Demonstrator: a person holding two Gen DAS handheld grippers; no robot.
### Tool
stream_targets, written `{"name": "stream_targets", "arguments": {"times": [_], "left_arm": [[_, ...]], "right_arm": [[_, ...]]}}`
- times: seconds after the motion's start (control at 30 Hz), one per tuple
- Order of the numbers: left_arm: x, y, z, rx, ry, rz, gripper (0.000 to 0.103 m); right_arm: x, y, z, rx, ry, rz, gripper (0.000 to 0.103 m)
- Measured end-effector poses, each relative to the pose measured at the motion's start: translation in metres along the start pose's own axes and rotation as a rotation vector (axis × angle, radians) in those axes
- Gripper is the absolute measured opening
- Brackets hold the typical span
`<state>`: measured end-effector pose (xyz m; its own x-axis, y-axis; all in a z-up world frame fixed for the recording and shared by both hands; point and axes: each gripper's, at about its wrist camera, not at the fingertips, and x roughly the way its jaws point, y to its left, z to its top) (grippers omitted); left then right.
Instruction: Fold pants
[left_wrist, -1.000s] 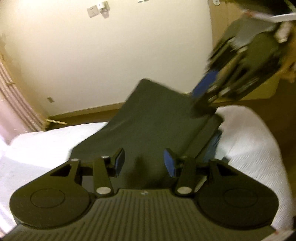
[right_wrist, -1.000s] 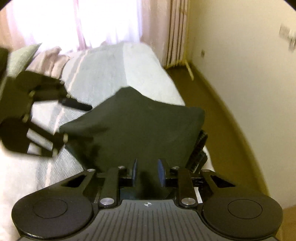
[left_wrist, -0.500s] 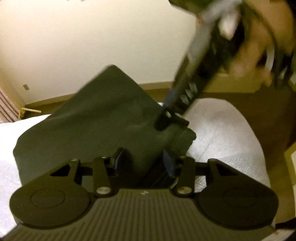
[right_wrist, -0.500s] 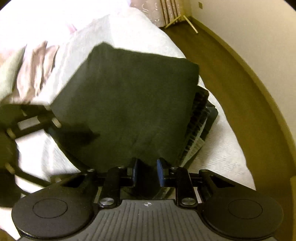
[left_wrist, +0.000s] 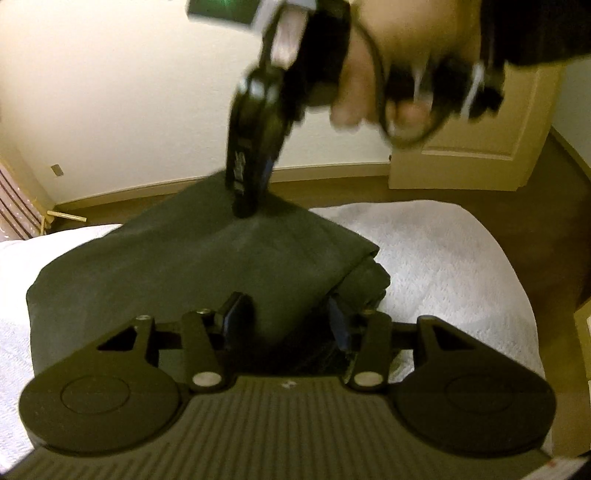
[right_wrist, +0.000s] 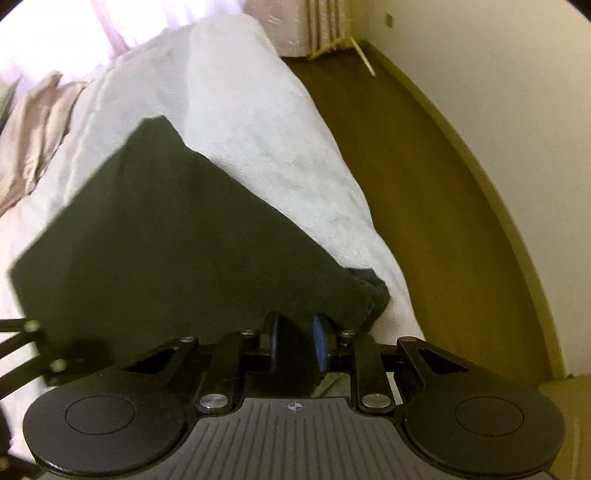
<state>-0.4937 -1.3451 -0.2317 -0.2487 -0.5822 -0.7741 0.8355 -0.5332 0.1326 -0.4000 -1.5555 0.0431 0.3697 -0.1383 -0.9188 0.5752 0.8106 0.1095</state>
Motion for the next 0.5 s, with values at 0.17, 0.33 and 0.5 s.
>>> {"name": "stream_targets", "arguments": {"times": [0.17,0.33,0.5], "left_arm": [[0.0,0.0,0.007,-0.011,0.013,-0.007,0.043],[0.003,0.003,0.001,0.008,0.022,-0.009,0.043],[0.005,-0.002,-0.004,0.012,0.007,0.002,0.043]], "right_arm": [[-0.005,-0.021,-0.007,0.072,-0.029,0.044,0.018],[-0.046,-0.017,0.006,0.118,-0.075,0.11,0.018],[-0.009,-0.018,0.022,0.129,-0.045,0.078,0.018]]}}
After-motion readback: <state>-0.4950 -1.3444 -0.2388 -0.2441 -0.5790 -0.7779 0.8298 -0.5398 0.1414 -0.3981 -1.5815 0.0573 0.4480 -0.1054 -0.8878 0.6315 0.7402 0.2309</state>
